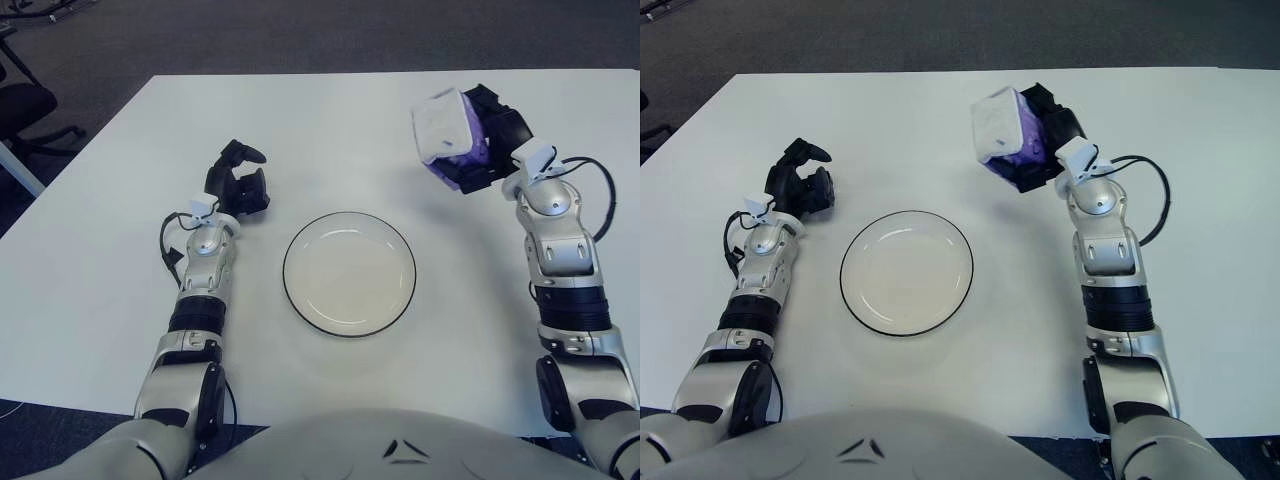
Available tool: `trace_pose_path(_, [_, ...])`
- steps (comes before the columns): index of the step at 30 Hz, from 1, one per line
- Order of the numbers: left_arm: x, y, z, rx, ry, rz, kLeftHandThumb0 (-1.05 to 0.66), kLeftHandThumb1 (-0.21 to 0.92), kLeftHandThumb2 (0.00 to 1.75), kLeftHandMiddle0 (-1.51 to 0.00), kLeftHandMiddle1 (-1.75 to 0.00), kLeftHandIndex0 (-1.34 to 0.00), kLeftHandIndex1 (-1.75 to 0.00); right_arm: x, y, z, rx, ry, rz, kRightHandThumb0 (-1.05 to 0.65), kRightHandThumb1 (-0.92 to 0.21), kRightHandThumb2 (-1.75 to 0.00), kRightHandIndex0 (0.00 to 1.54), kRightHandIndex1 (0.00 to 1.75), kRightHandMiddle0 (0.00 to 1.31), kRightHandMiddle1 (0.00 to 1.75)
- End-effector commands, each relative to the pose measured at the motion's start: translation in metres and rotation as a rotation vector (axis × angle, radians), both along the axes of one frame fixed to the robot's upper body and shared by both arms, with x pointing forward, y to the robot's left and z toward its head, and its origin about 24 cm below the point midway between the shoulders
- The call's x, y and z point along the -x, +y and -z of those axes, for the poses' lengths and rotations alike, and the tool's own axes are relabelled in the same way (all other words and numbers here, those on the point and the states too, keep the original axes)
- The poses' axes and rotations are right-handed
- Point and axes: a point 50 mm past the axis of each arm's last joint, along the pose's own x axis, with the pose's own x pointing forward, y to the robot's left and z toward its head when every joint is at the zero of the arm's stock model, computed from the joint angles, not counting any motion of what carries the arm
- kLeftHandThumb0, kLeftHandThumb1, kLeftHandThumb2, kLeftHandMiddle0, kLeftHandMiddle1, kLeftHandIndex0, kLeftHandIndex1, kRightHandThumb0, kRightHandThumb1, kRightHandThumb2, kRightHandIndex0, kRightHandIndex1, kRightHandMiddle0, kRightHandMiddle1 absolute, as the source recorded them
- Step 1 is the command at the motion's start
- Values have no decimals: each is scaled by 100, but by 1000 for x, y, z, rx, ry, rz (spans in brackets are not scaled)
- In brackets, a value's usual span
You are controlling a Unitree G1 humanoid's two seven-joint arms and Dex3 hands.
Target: Put the tissue paper into the plate.
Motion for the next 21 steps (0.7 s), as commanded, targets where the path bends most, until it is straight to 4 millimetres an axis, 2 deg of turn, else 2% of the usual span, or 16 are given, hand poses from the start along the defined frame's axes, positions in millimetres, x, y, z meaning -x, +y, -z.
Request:
trace_pose_path(1, [40,-11,65,66,223,-27,-44,44,117,-127,-175,-52,-175,3,18,-15,-83,-10,-112,53,-16,-151,74,175,99,175])
trace_pose_path(13, [39,-15,65,71,219,-26,-44,44,116,-128,-175,-52,-175,17,47,-16,-97,-22,-279,53,-16,-151,74,175,99,175])
trace_pose_path(21, [39,-18,65,76,218,-20,-44,43,117,-128,-175,-52,-175,20,58,-15,-76,-18,-383,53,-16,-151,74,175,98,175])
